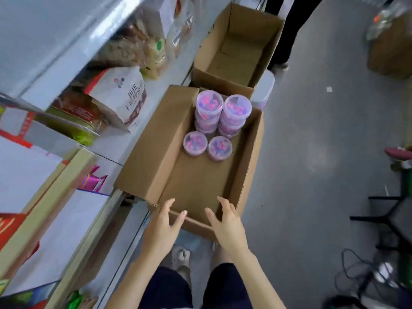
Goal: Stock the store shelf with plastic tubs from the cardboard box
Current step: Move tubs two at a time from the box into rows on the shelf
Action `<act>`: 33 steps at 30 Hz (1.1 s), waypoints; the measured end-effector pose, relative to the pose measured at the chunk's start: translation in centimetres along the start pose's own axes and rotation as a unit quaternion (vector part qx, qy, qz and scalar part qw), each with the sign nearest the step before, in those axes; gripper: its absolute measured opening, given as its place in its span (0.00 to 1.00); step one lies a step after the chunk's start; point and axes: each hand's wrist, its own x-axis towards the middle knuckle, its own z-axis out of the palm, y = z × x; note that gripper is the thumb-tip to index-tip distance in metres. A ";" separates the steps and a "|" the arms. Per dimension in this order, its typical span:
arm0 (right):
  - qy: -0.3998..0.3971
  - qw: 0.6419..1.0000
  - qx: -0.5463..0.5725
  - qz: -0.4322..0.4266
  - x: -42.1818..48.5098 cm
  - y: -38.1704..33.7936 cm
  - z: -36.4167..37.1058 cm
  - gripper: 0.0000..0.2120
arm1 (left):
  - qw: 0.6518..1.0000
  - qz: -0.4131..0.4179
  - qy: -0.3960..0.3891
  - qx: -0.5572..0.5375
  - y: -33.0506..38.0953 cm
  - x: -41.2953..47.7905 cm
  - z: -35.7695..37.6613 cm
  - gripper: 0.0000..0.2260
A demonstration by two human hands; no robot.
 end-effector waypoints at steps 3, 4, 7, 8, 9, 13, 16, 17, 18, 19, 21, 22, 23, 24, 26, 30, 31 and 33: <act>-0.021 0.998 0.035 0.037 4.2 0.6 0.2 0.26 | 0.998 -0.047 0.003 -0.049 0.4 3.3 1.4 0.21; -0.033 0.997 0.047 0.049 5.8 0.9 0.3 0.25 | 0.996 -0.063 0.005 -0.060 0.5 4.6 2.1 0.21; -0.067 0.993 0.069 0.072 10.9 1.9 0.3 0.25 | 0.990 -0.110 0.016 -0.085 0.9 8.9 4.1 0.19; -0.075 0.991 0.079 0.084 12.8 2.4 0.4 0.25 | 0.987 -0.123 0.024 -0.101 0.8 10.6 5.1 0.19; -0.083 0.988 0.091 0.096 14.5 2.8 0.4 0.25 | 0.983 -0.140 0.032 -0.114 0.8 12.2 6.0 0.18; -0.113 0.961 0.170 0.185 20.9 4.3 1.4 0.24 | 0.962 -0.200 0.068 -0.174 0.6 19.6 9.6 0.20; -0.109 0.927 0.251 0.256 25.1 5.7 3.4 0.26 | 0.941 -0.245 0.084 -0.220 -0.1 24.8 12.1 0.21; -0.107 0.912 0.280 0.279 26.4 6.1 4.0 0.27 | 0.928 -0.263 0.080 -0.251 -0.4 26.3 13.0 0.21; -0.103 0.895 0.315 0.299 27.7 6.4 4.6 0.27 | 0.912 -0.280 0.078 -0.289 -0.7 27.7 13.8 0.22; -0.097 0.876 0.351 0.315 29.0 6.7 5.1 0.27 | 0.894 -0.296 0.075 -0.327 -0.8 29.0 14.6 0.23; -0.080 0.840 0.420 0.333 31.3 7.0 5.7 0.27 | 0.865 -0.314 0.069 -0.385 -1.0 31.2 15.8 0.24; -0.073 0.824 0.450 0.335 32.4 7.2 5.9 0.27 | 0.856 -0.319 0.065 -0.401 -1.0 32.2 16.2 0.24; -0.066 0.814 0.472 0.334 33.3 7.3 6.1 0.27 | 0.851 -0.321 0.063 -0.410 -0.9 33.0 16.7 0.23; -0.062 0.809 0.483 0.329 34.0 7.4 6.3 0.26 | 0.848 -0.317 0.063 -0.420 -0.9 33.7 17.1 0.21; -0.049 0.810 0.493 0.313 35.2 7.6 6.6 0.22 | 0.844 -0.307 0.066 -0.436 -0.7 34.8 17.9 0.15; -0.006 0.820 0.497 0.283 36.5 8.1 7.3 0.16 | 0.825 -0.297 0.095 -0.471 -0.5 36.3 18.9 0.15; 0.003 0.825 0.492 0.278 36.5 8.2 7.5 0.16 | 0.820 -0.293 0.108 -0.479 -0.4 36.4 19.0 0.15; 0.025 0.831 0.486 0.269 36.5 8.4 7.8 0.17 | 0.811 -0.279 0.127 -0.498 -0.2 36.2 19.1 0.13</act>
